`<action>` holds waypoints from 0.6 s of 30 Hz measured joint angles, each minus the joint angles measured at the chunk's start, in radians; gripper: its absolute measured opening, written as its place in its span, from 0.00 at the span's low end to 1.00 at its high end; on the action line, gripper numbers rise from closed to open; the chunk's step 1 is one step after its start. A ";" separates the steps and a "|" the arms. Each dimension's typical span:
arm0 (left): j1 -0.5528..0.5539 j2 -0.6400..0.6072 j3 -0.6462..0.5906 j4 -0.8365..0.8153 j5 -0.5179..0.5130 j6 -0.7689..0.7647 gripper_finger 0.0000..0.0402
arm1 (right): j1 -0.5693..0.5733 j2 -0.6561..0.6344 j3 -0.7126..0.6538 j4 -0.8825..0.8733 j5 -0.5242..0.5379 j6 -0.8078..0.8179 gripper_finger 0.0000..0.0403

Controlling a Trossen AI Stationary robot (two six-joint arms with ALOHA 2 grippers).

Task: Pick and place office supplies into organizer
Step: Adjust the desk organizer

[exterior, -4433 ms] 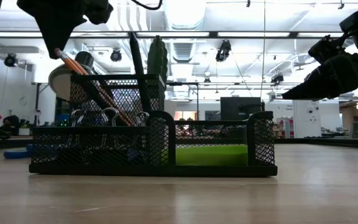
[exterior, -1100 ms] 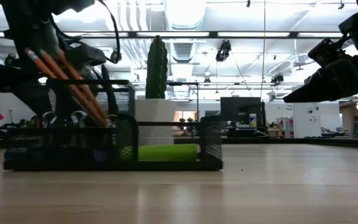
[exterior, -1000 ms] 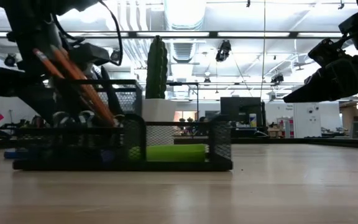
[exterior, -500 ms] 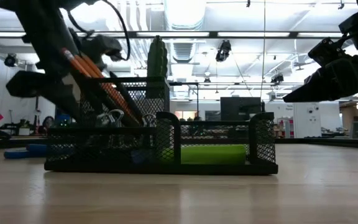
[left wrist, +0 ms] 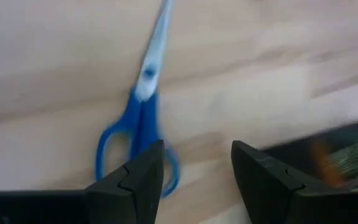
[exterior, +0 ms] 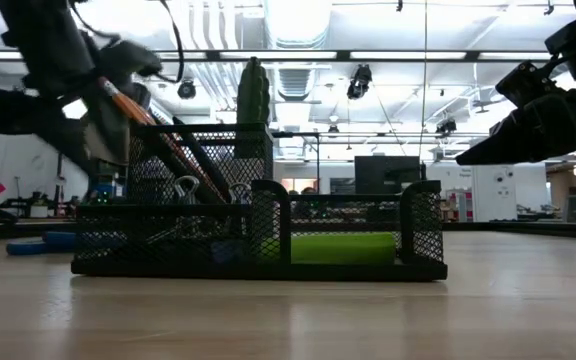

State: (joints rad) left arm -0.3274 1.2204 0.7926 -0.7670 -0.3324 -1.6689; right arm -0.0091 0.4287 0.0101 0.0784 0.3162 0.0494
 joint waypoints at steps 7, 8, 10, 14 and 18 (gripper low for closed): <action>-0.014 0.095 -0.001 -0.026 0.109 -0.002 0.43 | 0.000 0.000 0.000 0.000 0.000 0.002 0.02; -0.014 0.107 -0.001 -0.040 0.124 -0.004 0.43 | 0.000 0.000 0.000 0.000 0.000 0.002 0.02; -0.014 0.131 0.000 -0.065 0.148 -0.031 0.43 | 0.000 0.000 0.000 0.000 0.000 0.003 0.02; -0.017 0.174 0.000 -0.080 0.175 -0.054 0.43 | 0.000 0.000 0.000 0.000 0.000 0.003 0.02; -0.016 0.173 0.000 -0.076 0.175 -0.052 0.43 | 0.000 0.000 0.000 0.000 0.000 0.002 0.02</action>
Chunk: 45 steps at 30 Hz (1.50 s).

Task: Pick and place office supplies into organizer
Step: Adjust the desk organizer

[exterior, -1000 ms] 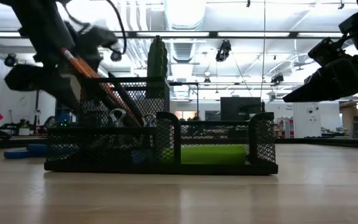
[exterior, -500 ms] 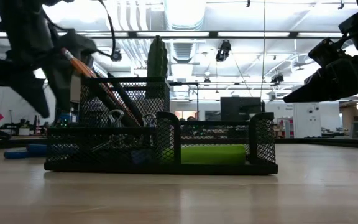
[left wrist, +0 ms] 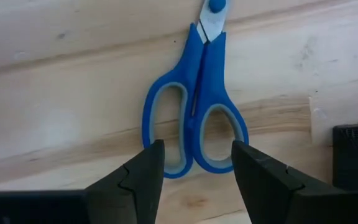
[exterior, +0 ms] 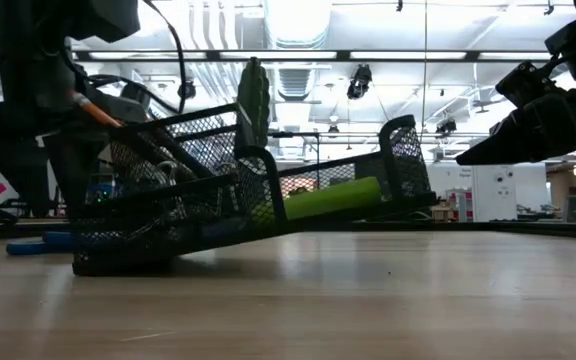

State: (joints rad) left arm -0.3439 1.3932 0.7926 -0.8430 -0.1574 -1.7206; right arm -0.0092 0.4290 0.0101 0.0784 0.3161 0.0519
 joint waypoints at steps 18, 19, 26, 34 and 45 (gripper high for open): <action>-0.009 -0.119 0.111 -0.226 -0.076 -0.024 0.43 | 0.000 0.000 0.000 0.000 0.000 -0.002 0.02; -0.013 -0.119 0.111 -0.248 -0.075 -0.045 0.43 | 0.000 0.000 0.000 0.000 0.000 -0.002 0.02; -0.029 -0.101 0.097 -0.274 -0.071 -0.056 0.43 | 0.000 0.000 0.000 0.000 0.000 -0.002 0.02; -0.072 -0.078 0.106 -0.264 -0.096 0.379 0.43 | 0.000 0.000 0.000 0.000 0.000 -0.002 0.02; -0.102 -0.032 0.092 0.023 -0.077 1.223 0.43 | 0.000 0.000 0.000 0.000 0.000 -0.002 0.02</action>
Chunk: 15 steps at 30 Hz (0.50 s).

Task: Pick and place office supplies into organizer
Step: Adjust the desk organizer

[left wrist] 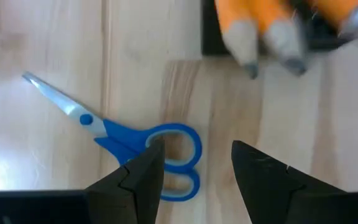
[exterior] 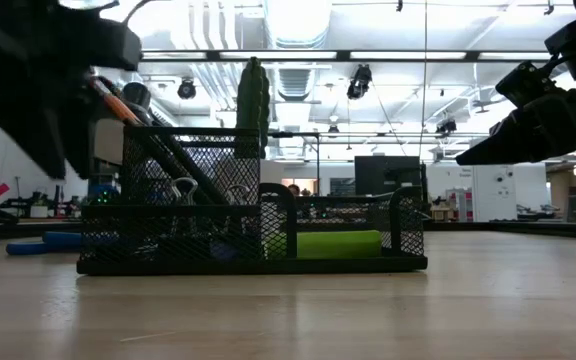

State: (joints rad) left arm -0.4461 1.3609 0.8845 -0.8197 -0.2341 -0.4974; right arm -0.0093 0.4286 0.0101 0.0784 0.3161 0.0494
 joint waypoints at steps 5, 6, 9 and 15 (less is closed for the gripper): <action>0.000 0.056 -0.003 -0.044 -0.001 0.007 0.43 | 0.000 0.000 0.000 0.000 0.000 0.000 0.02; -0.001 0.067 -0.003 -0.054 0.005 0.008 0.43 | 0.000 0.000 0.000 0.000 0.000 0.000 0.02; -0.001 0.102 0.002 -0.074 0.019 0.008 0.43 | 0.000 0.000 0.000 0.000 0.000 0.000 0.02; -0.002 0.134 0.001 -0.080 0.024 0.013 0.43 | 0.000 0.000 0.000 0.000 0.000 0.000 0.02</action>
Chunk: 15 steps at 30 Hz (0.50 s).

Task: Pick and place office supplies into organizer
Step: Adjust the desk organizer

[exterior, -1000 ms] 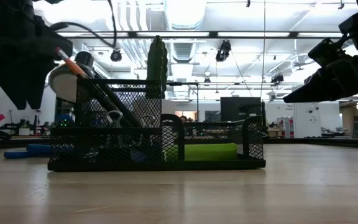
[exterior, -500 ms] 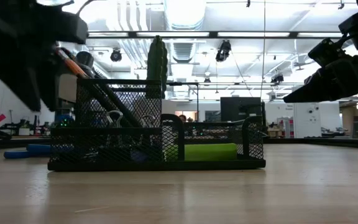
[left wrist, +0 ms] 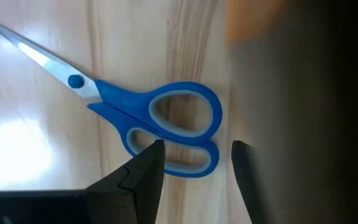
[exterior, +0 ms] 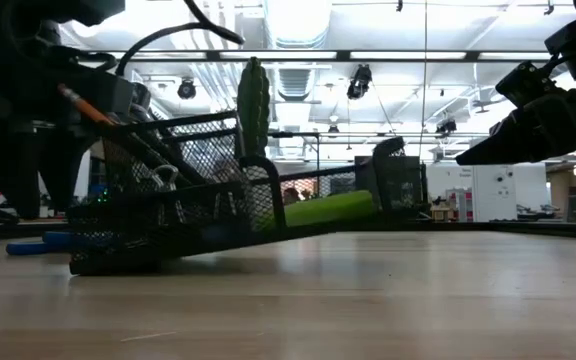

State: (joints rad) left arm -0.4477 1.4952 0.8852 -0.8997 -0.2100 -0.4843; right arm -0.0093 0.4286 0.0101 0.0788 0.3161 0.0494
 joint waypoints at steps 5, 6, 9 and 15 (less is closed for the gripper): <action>0.000 -0.004 0.008 -0.004 0.001 -0.006 0.43 | 0.000 0.000 0.000 0.000 0.000 0.000 0.02; 0.000 -0.004 0.018 -0.002 0.000 -0.007 0.43 | 0.000 0.000 0.000 0.000 0.000 0.000 0.02; 0.000 -0.005 0.048 0.022 -0.027 -0.030 0.43 | 0.000 0.000 0.000 0.000 0.000 0.000 0.02; 0.001 -0.005 0.100 0.131 -0.055 -0.029 0.43 | 0.000 0.000 0.000 0.000 0.000 0.001 0.02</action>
State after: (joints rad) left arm -0.4469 1.4899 0.9854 -0.7688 -0.2652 -0.5133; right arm -0.0090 0.4290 0.0101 0.0792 0.3161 0.0502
